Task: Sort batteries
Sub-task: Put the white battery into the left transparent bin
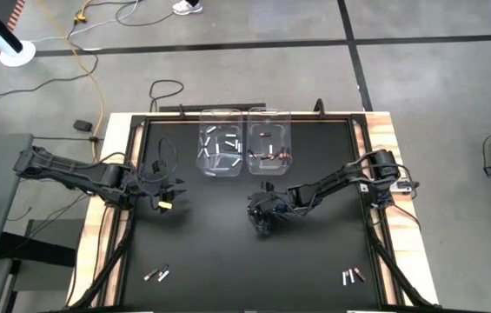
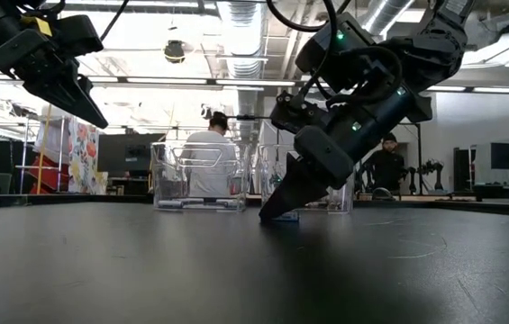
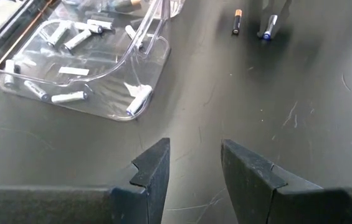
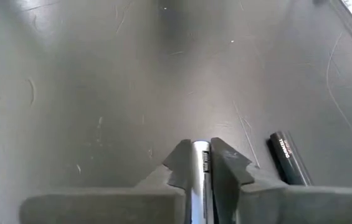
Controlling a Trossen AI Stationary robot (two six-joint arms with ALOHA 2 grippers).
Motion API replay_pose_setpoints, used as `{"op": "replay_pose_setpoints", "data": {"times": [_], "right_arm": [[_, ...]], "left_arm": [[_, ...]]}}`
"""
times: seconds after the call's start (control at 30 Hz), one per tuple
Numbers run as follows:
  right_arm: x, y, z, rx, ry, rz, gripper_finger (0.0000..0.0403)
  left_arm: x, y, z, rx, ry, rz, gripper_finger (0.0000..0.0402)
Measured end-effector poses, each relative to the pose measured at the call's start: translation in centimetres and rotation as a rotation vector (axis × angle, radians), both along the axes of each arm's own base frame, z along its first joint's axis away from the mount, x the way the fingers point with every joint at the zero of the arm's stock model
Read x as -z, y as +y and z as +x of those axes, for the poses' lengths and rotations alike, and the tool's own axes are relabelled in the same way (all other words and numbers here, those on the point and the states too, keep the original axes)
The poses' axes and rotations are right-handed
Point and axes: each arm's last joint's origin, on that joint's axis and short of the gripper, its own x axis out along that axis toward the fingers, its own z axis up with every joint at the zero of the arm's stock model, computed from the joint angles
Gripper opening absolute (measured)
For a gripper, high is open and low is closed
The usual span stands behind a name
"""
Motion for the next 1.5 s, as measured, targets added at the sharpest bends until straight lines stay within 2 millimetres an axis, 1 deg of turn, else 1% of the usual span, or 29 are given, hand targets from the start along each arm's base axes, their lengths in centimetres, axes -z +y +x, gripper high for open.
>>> {"op": "replay_pose_setpoints", "data": {"times": [0.1,0.2,0.47,0.63,0.73,0.9,1.07,1.2,1.33,1.5], "right_arm": [[0.0,0.1,0.0,-0.003,0.001,0.0,0.0041],[0.0,0.2,0.0,-0.002,0.0,0.003,0.0028],[0.0,0.3,0.0,0.028,-0.003,0.031,0.0035],[-1.3,0.3,-0.2,0.053,-0.031,0.063,0.0033],[-2.8,0.2,-0.5,0.039,-0.048,0.075,0.0033],[-7.0,-0.4,-1.0,0.055,-0.157,0.088,0.0032],[-10.6,-1.2,-1.8,0.087,-0.268,0.09,0.0031],[-13.3,-1.8,-2.0,0.13,-0.356,0.046,0.0032],[-16.2,-2.4,-0.7,0.119,-0.443,-0.007,0.0032],[-19.3,-4.1,2.6,0.152,-0.516,-0.048,0.0032]], "left_arm": [[0.0,0.0,0.0,0.0,-0.001,0.0,0.0139],[0.0,0.0,0.0,0.0,-0.001,0.0,0.0139],[0.0,0.0,0.0,0.0,-0.001,0.0,0.0139],[0.0,0.0,0.0,0.0,-0.001,0.0,0.0139],[0.0,0.0,0.0,0.0,-0.001,0.0,0.0139],[0.0,0.0,0.0,0.0,-0.002,0.0,0.0139],[0.0,0.0,0.0,0.0,-0.001,0.0,0.0139],[0.0,0.0,0.0,0.0,-0.006,-0.001,0.0139],[-0.1,0.0,0.1,0.021,-0.002,0.023,0.0139],[-0.1,0.0,0.1,0.019,-0.004,0.02,0.0139]]}}
